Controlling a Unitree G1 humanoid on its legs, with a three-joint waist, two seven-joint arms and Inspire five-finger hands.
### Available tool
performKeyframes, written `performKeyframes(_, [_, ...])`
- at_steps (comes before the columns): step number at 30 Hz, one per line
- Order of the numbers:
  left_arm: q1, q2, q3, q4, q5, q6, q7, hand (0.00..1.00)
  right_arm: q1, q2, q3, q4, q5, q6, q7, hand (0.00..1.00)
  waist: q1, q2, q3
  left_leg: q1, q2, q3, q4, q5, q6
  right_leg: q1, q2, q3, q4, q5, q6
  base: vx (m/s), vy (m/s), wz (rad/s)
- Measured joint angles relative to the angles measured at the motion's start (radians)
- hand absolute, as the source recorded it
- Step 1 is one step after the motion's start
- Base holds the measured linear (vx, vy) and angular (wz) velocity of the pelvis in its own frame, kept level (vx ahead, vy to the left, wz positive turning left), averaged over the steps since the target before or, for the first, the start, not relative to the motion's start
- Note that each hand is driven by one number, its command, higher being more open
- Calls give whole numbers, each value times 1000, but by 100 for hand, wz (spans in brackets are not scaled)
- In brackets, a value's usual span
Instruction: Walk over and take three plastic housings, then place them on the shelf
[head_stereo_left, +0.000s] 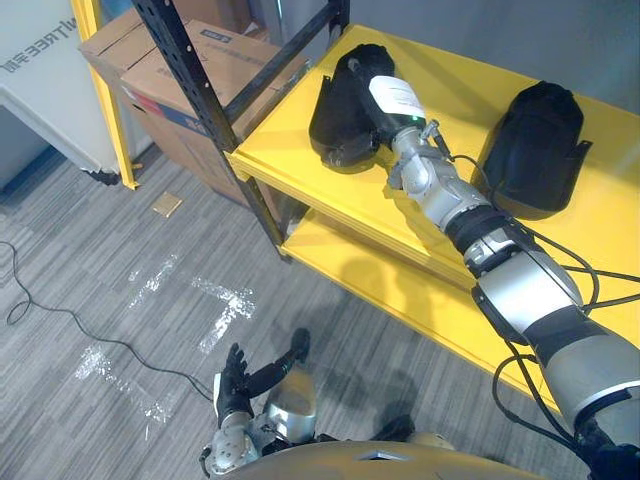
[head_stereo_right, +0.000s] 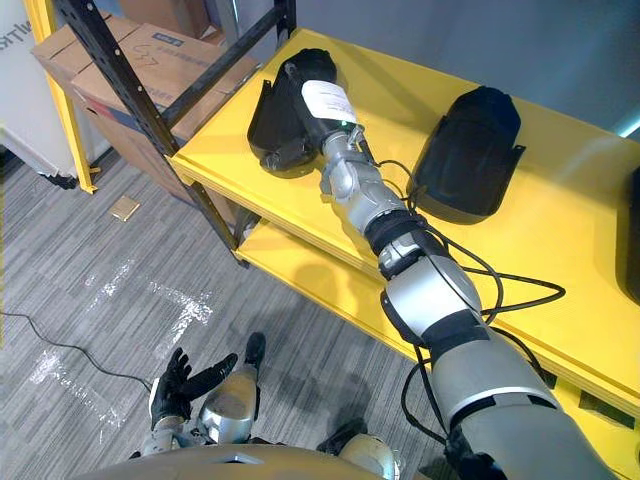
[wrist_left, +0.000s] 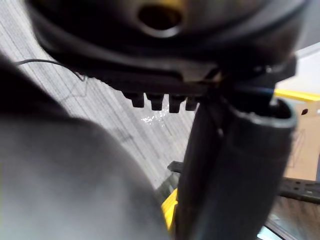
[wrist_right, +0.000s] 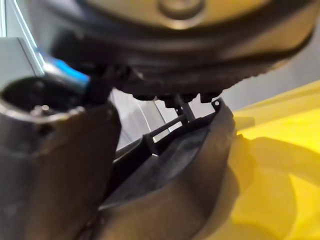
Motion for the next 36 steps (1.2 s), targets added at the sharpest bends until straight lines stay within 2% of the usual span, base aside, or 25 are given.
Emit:
performKeyframes(5, [-1, -1, 2, 0, 0, -4, -15, 100, -9, 0, -51, 0, -5, 12, -36, 100, -2, 5, 13, -1, -6, -4, 0, 0, 1, -4, -11, -2, 18, -13, -3, 0, -2, 1])
performKeyframes(16, [-2, -8, -1, 0, 0, -4, -16, 100, -9, 0, -74, 0, -37, 54, -83, 100, -4, 13, 18, -1, -8, -3, 0, 1, 1, -13, -13, 3, 35, -18, -7, -3, -2, -1])
performKeyframes(20, [-3, -8, 2, 0, -1, -5, -20, 100, -9, -1, -83, 0, -36, 35, -83, 100, -9, 20, 27, -3, -8, -1, 0, 1, 1, -19, -13, 7, 36, -21, -3, -8, -4, -3])
performKeyframes(23, [-10, -12, 16, -35, -99, -30, -51, 100, -2, -1, -85, -24, -35, -26, -83, 100, -14, 20, 27, -3, -1, 8, 0, 1, 1, -23, -12, 13, 34, -16, -7, 8, -17, -4])
performKeyframes(25, [-9, -19, 36, -91, -169, -49, -70, 100, 19, -1, -95, -90, -25, -53, -83, 100, -24, 20, 27, -3, 0, 11, 0, 1, 1, -24, -11, 15, 33, -15, -6, 11, -23, -4])
performKeyframes(27, [-10, -30, 90, -196, -236, -74, -105, 100, 101, 3, -127, -276, 17, -89, -81, 100, -42, 19, 27, 4, 0, 21, 0, 1, 1, -16, 2, 24, 12, 0, -8, 11, -10, -10])
performKeyframes(32, [-8, -32, 204, -280, -274, -104, -197, 100, 286, 10, -173, -563, 90, -99, -79, 100, -93, 15, 23, 49, 3, 77, 0, -2, 1, 35, 31, 54, -85, 50, -2, -5, 8, -25])
performKeyframes(34, [3, -22, 215, -290, -274, -92, -265, 100, 368, 10, -238, -682, 136, -97, -79, 100, -115, 15, 22, 50, 10, 95, 0, -12, 2, 39, 49, 64, -126, 76, -2, -43, 36, -25])
performKeyframes(36, [34, 0, 189, -352, -274, -33, -363, 100, 525, 10, -343, -851, 213, -92, -80, 100, -134, 7, 16, 58, 16, 133, 0, -24, 0, 43, 67, 93, -181, 113, 0, -29, 39, -37])
